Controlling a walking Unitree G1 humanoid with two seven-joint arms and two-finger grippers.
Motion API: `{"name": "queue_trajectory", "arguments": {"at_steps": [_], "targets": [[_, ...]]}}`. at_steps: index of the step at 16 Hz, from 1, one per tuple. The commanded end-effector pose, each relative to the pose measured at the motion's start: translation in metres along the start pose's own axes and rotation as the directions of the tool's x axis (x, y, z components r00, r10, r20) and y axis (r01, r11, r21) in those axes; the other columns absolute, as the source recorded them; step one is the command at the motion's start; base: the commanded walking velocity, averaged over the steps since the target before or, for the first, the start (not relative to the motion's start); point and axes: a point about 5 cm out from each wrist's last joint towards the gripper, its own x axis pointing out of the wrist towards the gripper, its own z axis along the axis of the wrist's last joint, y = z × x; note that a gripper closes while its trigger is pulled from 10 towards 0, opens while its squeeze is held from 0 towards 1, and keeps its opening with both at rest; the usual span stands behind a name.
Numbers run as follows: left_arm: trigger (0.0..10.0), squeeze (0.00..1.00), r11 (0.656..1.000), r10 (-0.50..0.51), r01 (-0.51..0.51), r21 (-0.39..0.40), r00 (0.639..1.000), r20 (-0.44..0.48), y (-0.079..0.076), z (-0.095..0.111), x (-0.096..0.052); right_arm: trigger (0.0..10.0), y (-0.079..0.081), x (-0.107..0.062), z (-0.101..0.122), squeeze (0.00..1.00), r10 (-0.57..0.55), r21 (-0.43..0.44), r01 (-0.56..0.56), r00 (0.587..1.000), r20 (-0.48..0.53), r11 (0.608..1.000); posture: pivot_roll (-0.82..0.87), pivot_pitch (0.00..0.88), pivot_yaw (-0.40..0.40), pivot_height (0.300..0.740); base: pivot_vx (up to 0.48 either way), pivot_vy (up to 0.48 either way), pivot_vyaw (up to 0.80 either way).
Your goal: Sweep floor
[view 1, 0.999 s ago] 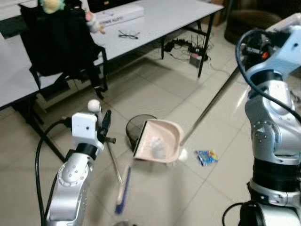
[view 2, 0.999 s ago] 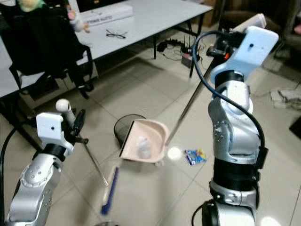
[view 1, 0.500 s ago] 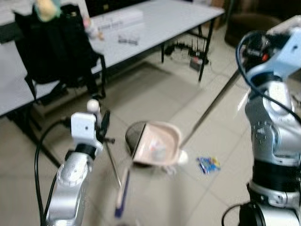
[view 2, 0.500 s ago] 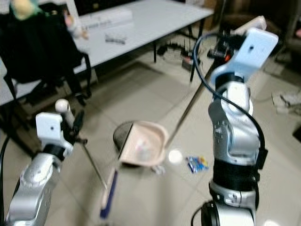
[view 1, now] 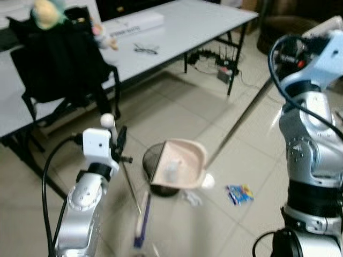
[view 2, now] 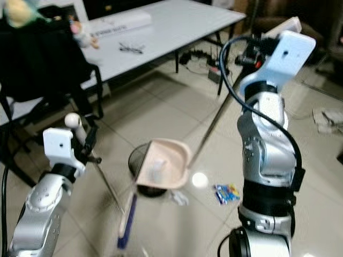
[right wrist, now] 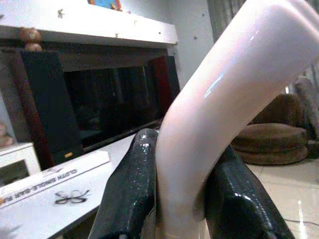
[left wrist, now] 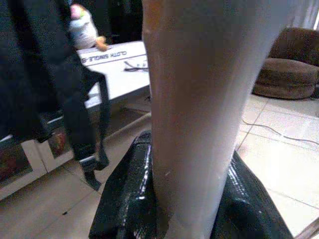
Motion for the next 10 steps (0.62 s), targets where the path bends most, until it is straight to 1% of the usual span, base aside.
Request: {"name": "queue_trajectory", "arguments": {"at_steps": [1, 3, 5, 9, 10], "targets": [[10.0, 0.0, 0.999, 0.015, -0.016, 0.033, 0.999, 0.029, 0.006, 0.008, 0.001, 10.0, 0.009, 0.0, 0.009, 0.0, 0.033, 0.058, -0.035, 0.999, 0.042, 0.998, -0.01, 0.037, 0.038, 0.74, 0.39, 0.0, 0.0], [10.0, 0.0, 0.999, 0.016, -0.017, 0.033, 0.999, 0.028, 0.006, 0.008, 0.001, 10.0, 0.008, 0.0, 0.008, 0.0, 0.033, 0.053, -0.035, 0.999, 0.042, 0.998, -0.01, 0.037, 0.037, 0.74, 0.39, 0.0, 0.0], [10.0, 0.0, 0.999, 0.015, -0.016, 0.033, 1.0, 0.027, 0.006, 0.007, 0.001, 10.0, 0.007, 0.0, 0.006, 0.0, 0.04, 0.016, -0.041, 0.998, 0.046, 0.999, -0.01, 0.036, 0.036, 0.74, 0.386, 0.0, 0.0], [10.0, 0.0, 0.999, 0.012, -0.013, 0.032, 0.999, 0.03, 0.004, 0.008, 0.0, 10.0, 0.008, -0.002, -0.001, 0.0, 0.053, -0.008, -0.053, 0.996, 0.065, 0.999, 0.0, 0.037, 0.033, 0.74, 0.379, 0.0, 0.0], [10.0, 0.0, 1.0, 0.011, -0.012, 0.029, 1.0, 0.029, 0.004, 0.008, 0.0, 10.0, 0.008, -0.002, -0.002, 0.0, 0.057, -0.013, -0.056, 0.996, 0.069, 0.998, 0.0, 0.037, 0.032, 0.74, 0.0, 0.0, 0.0]]}}
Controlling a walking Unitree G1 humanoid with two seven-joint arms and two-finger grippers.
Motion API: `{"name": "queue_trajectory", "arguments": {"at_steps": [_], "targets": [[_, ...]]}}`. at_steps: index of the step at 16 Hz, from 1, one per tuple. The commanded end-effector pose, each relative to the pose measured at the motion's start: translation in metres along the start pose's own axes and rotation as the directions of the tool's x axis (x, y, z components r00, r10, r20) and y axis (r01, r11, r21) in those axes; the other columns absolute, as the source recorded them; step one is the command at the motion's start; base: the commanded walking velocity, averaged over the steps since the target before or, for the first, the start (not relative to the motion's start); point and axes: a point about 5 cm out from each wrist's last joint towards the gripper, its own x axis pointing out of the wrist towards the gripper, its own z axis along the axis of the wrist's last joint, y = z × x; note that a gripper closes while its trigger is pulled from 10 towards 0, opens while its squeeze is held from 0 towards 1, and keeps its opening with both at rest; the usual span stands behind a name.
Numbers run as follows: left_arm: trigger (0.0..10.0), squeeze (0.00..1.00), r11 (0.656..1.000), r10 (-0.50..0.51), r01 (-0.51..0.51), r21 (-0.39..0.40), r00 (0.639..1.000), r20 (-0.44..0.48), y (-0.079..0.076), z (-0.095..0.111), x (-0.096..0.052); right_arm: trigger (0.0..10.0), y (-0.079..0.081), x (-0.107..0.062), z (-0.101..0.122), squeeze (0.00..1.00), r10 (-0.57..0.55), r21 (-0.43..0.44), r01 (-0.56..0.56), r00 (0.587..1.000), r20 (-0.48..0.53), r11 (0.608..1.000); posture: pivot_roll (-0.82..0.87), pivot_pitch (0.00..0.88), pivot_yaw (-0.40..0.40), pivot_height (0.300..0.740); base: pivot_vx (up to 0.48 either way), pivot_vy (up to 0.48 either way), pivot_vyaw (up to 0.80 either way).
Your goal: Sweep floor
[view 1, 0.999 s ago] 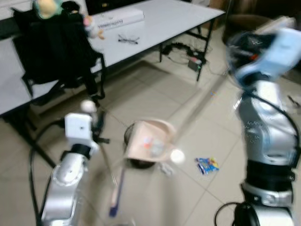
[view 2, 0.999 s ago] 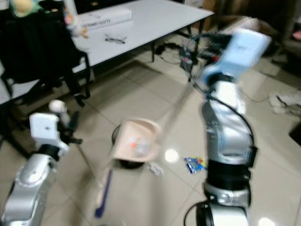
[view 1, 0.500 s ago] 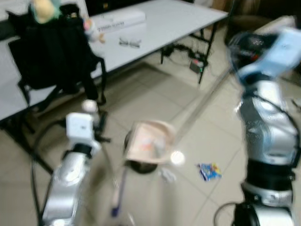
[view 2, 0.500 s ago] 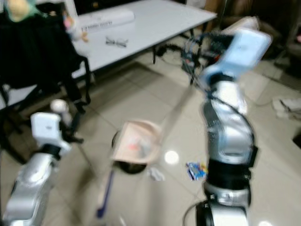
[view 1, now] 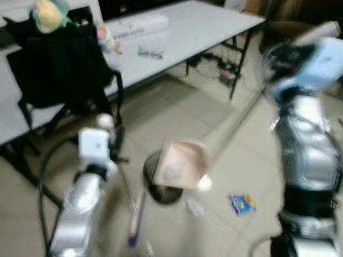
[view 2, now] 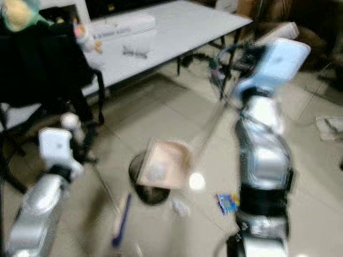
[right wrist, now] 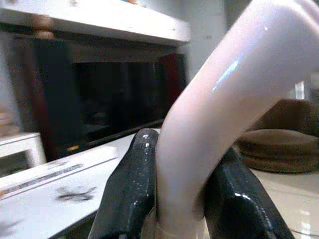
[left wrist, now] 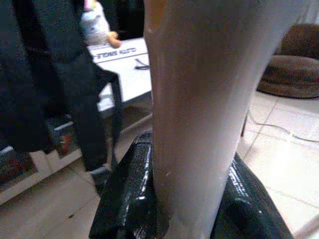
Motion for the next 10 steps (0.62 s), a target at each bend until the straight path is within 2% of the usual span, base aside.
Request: {"name": "queue_trajectory", "arguments": {"at_steps": [1, 6, 8, 10], "targets": [[10.0, 0.0, 1.0, -0.021, 0.021, 0.017, 0.999, 0.026, -0.005, 0.007, 0.001, 10.0, -0.006, 0.002, 0.011, 0.0, -0.006, 0.0, 0.006, 0.998, 0.07, 1.0, 0.0, 0.037, 0.031, 0.74, 0.0, 0.0, 0.0], [10.0, 0.0, 0.998, -0.057, 0.056, 0.041, 0.998, 0.019, -0.013, 0.005, -0.001, 10.0, 0.003, 0.005, 0.016, 0.0, 0.076, -0.076, -0.064, 0.983, 0.17, 0.995, 0.0, 0.04, 0.03, 0.74, 0.0, 0.0, 0.0], [10.0, 0.0, 0.998, -0.056, 0.056, 0.04, 0.998, 0.02, -0.013, 0.005, 0.0, 10.0, 0.012, 0.007, 0.016, 0.0, 0.133, -0.115, -0.112, 0.971, 0.199, 0.987, 0.0, 0.041, 0.03, 0.74, 0.0, 0.0, 0.0], [10.0, 0.0, 0.997, -0.057, 0.056, 0.045, 0.998, 0.02, -0.013, 0.006, 0.0, 10.0, 0.029, 0.01, 0.011, 0.0, 0.237, -0.191, -0.193, 0.941, 0.243, 0.962, 0.0, 0.041, 0.029, 0.74, 0.0, 0.0, 0.0]]}}
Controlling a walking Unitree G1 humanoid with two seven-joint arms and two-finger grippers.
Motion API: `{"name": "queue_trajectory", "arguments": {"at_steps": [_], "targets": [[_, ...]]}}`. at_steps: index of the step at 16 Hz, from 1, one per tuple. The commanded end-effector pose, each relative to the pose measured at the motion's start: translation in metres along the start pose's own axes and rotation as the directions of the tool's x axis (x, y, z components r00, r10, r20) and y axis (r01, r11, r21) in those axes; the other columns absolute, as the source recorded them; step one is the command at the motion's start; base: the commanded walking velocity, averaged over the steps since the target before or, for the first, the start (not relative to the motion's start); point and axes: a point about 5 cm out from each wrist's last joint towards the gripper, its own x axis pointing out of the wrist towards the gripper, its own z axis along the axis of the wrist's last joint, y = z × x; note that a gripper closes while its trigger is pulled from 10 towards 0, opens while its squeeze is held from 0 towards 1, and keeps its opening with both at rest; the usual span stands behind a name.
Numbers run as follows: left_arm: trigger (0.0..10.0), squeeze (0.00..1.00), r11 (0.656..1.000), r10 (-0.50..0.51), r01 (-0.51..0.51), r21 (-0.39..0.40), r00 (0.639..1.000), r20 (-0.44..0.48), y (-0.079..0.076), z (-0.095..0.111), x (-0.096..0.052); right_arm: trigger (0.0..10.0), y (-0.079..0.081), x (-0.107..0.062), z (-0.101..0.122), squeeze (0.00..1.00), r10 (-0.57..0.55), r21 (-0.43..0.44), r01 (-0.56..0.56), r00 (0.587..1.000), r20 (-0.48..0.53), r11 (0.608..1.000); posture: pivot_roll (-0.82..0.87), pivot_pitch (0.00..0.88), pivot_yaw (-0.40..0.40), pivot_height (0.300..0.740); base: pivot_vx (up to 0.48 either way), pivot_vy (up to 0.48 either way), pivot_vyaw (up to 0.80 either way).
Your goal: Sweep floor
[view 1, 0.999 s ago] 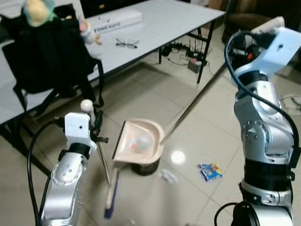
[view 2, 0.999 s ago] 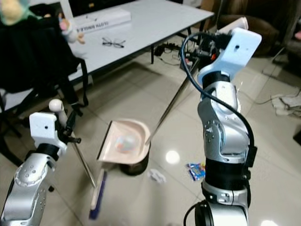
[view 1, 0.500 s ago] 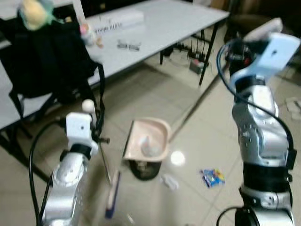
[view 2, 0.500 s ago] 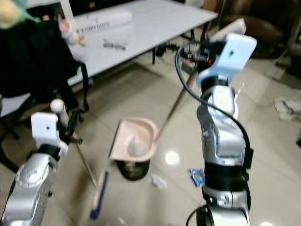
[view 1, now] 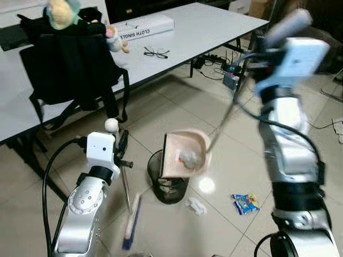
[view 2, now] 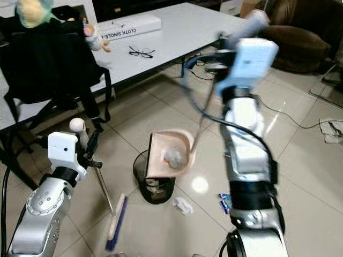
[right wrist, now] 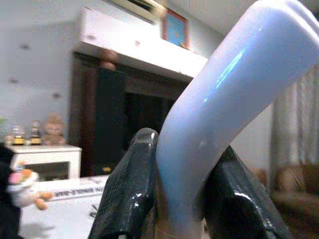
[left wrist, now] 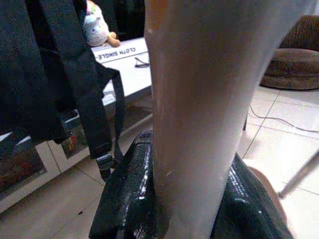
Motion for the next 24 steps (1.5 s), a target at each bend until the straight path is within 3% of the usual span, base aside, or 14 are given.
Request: {"name": "queue_trajectory", "arguments": {"at_steps": [1, 4, 5, 6, 8, 15, 20, 24], "targets": [[10.0, 0.0, 1.0, -0.005, 0.004, 0.02, 0.999, 0.038, 0.0, 0.01, 0.002, 10.0, 0.002, 0.006, 0.016, 0.0, 0.025, -0.033, -0.022, 0.995, 0.099, 0.999, 0.0, 0.041, 0.029, 0.74, 0.0, 0.0, 0.0], [10.0, 0.0, 1.0, -0.012, 0.012, 0.021, 0.999, 0.038, -0.002, 0.01, 0.003, 10.0, 0.035, 0.008, 0.01, 0.0, 0.194, -0.123, -0.175, 0.965, 0.175, 0.977, 0.01, 0.04, 0.027, 0.74, 0.0, 0.0, 0.0], [10.0, 0.0, 1.0, -0.013, 0.012, 0.021, 0.999, 0.038, -0.002, 0.01, 0.003, 10.0, 0.038, 0.008, 0.009, 0.0, 0.205, -0.126, -0.184, 0.962, 0.181, 0.975, 0.01, 0.04, 0.027, 0.74, 0.0, 0.0, 0.0], [10.0, 0.0, 1.0, -0.013, 0.012, 0.022, 0.999, 0.039, -0.002, 0.01, 0.003, 10.0, 0.052, 0.003, 0.005, 0.0, 0.278, -0.151, -0.251, 0.94, 0.198, 0.956, 0.01, 0.04, 0.027, 0.74, 0.0, 0.0, 0.0], [10.0, 0.0, 1.0, -0.013, 0.012, 0.024, 0.999, 0.039, -0.002, 0.011, 0.003, 10.0, 0.066, -0.004, 0.001, 0.0, 0.347, -0.2, -0.307, 0.914, 0.211, 0.93, 0.01, 0.041, 0.026, 0.74, 0.0, 0.0, 0.0], [10.0, 0.0, 0.999, -0.018, 0.017, 0.026, 0.999, 0.036, -0.002, 0.01, 0.003, 10.0, 0.086, -0.02, -0.01, 0.0, 0.465, -0.321, -0.382, 0.851, 0.244, 0.867, 0.02, 0.045, 0.024, 0.74, 0.0, 0.0, 0.0], [10.0, 0.0, 0.999, -0.027, 0.026, 0.03, 0.999, 0.033, -0.003, 0.009, 0.002, 10.0, 0.09, -0.027, -0.015, 0.0, 0.515, -0.387, -0.404, 0.822, 0.244, 0.829, 0.02, 0.043, 0.025, 0.74, 0.0, 0.0, 0.0], [10.0, 0.0, 0.997, -0.06, 0.059, 0.041, 0.998, 0.014, -0.006, 0.006, 0.002, 10.0, 0.053, -0.016, -0.008, 0.0, 0.3, -0.393, -0.197, 0.928, 0.221, 0.898, 0.02, 0.04, 0.02, 0.74, 0.0, 0.0, 0.0]]}}
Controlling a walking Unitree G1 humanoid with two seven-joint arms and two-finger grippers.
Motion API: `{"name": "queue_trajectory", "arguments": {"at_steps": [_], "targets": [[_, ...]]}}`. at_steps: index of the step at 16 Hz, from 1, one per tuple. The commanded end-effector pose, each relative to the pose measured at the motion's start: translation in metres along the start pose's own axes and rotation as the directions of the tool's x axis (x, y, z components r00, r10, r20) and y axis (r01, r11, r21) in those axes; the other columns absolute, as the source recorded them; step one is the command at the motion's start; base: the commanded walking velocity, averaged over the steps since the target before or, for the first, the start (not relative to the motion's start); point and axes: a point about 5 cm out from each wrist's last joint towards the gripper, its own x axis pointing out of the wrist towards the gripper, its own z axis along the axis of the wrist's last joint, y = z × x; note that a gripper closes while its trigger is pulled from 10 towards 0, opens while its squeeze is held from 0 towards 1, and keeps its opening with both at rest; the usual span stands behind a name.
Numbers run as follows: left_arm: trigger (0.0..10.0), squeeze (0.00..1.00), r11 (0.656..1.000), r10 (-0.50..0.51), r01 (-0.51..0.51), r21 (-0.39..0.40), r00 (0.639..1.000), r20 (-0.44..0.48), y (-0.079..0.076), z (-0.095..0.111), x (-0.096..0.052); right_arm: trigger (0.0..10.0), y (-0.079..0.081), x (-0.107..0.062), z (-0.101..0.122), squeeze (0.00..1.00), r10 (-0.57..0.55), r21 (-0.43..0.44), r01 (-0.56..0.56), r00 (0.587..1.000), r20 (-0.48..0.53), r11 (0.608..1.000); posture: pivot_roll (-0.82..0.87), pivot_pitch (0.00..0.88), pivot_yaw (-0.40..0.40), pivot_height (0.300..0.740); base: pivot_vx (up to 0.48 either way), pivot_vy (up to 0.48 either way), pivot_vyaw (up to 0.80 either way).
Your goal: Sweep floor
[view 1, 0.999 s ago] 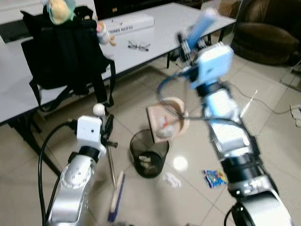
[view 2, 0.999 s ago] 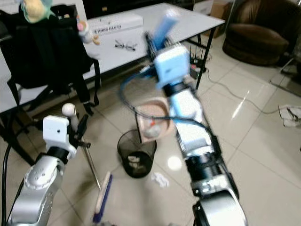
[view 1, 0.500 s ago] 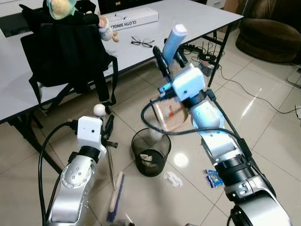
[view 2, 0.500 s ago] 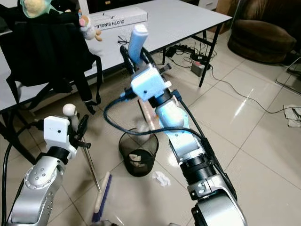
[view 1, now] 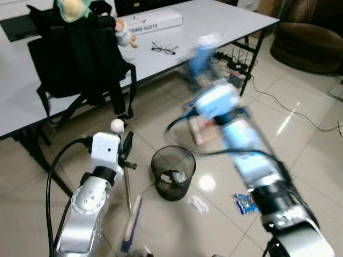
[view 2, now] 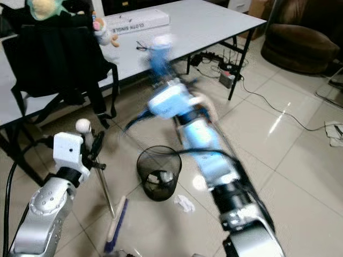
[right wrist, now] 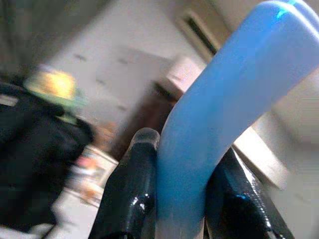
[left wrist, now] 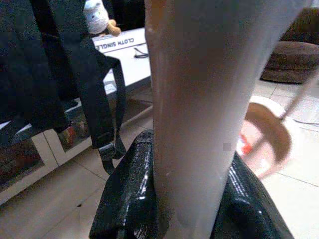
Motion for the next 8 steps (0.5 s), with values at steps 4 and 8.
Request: {"name": "queue_trajectory", "arguments": {"at_steps": [4, 8], "targets": [[10.0, 0.0, 0.995, -0.098, 0.098, 0.008, 0.995, -0.006, -0.009, 0.001, 0.001, 10.0, -0.101, -0.037, -0.015, 0.0, -0.489, -0.252, 0.434, 0.843, -0.224, 0.865, -0.01, 0.044, 0.043, 0.74, 0.0, 0.0, 0.0], [10.0, 0.0, 0.983, -0.185, 0.185, -0.008, 0.983, 0.012, -0.018, 0.003, 0.003, 10.0, -0.114, -0.075, -0.034, 0.0, -0.573, -0.334, 0.47, 0.729, -0.374, 0.817, -0.02, 0.051, 0.049, 0.74, 0.0, 0.0, -0.4]]}}
